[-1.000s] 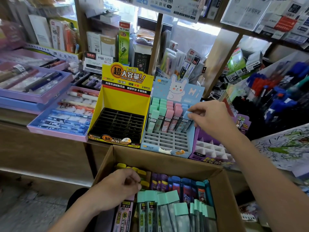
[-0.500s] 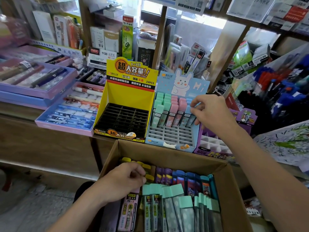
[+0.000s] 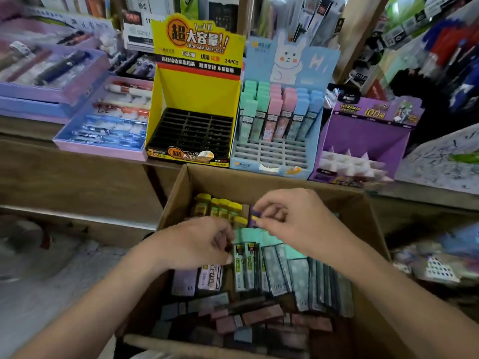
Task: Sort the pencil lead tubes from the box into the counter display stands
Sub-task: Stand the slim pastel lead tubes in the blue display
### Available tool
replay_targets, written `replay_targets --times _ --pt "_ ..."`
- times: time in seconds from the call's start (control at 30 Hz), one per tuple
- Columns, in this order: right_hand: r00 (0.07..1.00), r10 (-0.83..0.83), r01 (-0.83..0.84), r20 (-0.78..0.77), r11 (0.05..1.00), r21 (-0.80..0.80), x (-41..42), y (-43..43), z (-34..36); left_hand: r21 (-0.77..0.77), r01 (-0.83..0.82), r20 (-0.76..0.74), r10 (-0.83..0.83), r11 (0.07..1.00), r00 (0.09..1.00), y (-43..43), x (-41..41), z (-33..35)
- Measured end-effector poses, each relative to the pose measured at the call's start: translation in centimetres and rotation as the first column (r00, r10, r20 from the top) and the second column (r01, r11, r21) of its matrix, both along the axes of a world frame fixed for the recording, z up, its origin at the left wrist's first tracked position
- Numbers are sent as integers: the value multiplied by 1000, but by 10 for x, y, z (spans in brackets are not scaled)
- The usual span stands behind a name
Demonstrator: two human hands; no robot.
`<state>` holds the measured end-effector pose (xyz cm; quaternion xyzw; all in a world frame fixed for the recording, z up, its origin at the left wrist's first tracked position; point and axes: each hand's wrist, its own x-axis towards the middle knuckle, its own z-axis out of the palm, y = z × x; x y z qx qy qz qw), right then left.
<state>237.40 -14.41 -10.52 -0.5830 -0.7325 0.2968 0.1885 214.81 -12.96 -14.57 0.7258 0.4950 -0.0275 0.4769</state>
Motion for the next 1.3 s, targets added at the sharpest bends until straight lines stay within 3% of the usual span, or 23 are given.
replay_targets --times 0.2,0.43,0.57,0.93,1.3 --pt "976 200 -174 87 955 -241 -4 -41 -31 -24 272 -247 -270 962 931 -38 -3 15" --pt "922 374 -300 97 852 -430 -8 -70 -37 -41 259 -286 -259 965 922 -63 3 15" --pt "881 460 -362 114 808 -464 -12 -78 -45 -39 246 -306 -246 969 920 -70 9 9" --pt "802 545 -433 245 813 -391 -17 -84 -62 -41 211 -293 -213 977 932 -77 11 -6" --pt "845 508 -393 168 802 -449 -11 -87 -62 -99 215 -259 -234 972 937 -76 9 -5"
